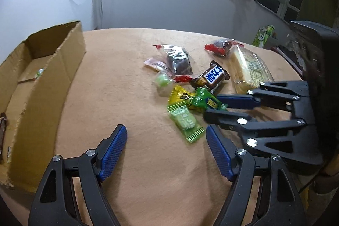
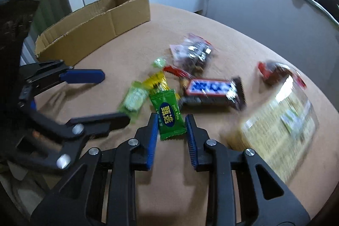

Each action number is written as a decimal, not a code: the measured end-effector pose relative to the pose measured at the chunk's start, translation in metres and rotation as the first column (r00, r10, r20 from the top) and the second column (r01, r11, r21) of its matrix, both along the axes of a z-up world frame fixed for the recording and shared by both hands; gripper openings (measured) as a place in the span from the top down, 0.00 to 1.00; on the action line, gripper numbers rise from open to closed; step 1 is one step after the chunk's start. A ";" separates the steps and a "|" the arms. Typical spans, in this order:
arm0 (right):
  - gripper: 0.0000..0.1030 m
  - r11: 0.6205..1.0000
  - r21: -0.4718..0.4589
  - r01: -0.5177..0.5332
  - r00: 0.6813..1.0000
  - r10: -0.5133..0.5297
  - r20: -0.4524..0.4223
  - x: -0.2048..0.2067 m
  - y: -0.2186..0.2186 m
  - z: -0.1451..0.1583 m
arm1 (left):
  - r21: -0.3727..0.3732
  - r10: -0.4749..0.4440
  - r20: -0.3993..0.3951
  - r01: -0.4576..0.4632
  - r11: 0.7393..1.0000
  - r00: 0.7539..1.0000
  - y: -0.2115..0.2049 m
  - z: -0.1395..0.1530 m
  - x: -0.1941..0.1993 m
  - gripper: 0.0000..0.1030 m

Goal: Organize snacks
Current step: 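Grasp a light green candy with the left tool while the right grasps a green candy packet, then carry both green candies into the cardboard box and open both tools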

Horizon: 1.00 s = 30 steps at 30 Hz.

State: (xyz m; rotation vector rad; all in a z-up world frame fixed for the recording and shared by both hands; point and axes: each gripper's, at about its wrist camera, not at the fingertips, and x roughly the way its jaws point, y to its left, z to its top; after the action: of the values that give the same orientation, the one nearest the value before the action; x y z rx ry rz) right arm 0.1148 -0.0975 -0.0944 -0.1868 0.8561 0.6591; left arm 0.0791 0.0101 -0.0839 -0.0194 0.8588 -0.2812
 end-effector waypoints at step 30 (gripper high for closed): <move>0.75 0.952 0.213 0.218 0.971 -0.234 0.050 -0.042 -0.056 0.020 | -0.065 -0.039 0.195 0.053 0.997 0.980 0.007 0.043 -0.043 0.80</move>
State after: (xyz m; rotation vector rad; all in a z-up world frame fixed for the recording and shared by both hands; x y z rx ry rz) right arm 0.0730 -0.1538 -0.0743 0.0738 0.7184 0.5179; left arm 0.0356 0.0173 -0.0409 -0.0365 0.6568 -0.3505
